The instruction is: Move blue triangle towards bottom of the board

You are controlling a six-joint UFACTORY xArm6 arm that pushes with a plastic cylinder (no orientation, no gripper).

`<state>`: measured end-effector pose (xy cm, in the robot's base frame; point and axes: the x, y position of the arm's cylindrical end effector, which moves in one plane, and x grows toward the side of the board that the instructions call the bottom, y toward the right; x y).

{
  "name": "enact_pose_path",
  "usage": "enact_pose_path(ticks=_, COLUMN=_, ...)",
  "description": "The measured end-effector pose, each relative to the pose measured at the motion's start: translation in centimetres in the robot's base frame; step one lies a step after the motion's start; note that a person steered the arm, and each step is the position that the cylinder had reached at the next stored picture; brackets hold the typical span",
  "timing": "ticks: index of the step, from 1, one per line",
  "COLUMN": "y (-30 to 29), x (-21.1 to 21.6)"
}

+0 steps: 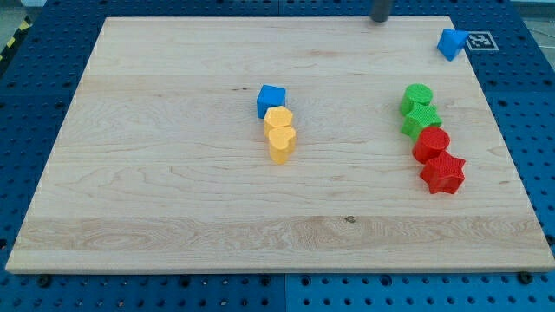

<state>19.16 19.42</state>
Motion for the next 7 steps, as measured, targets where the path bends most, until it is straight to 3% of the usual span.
enact_pose_path(ticks=2, y=5.0, x=0.0)
enact_pose_path(ticks=4, y=13.8, x=1.0)
enact_pose_path(ticks=7, y=15.1, x=1.1)
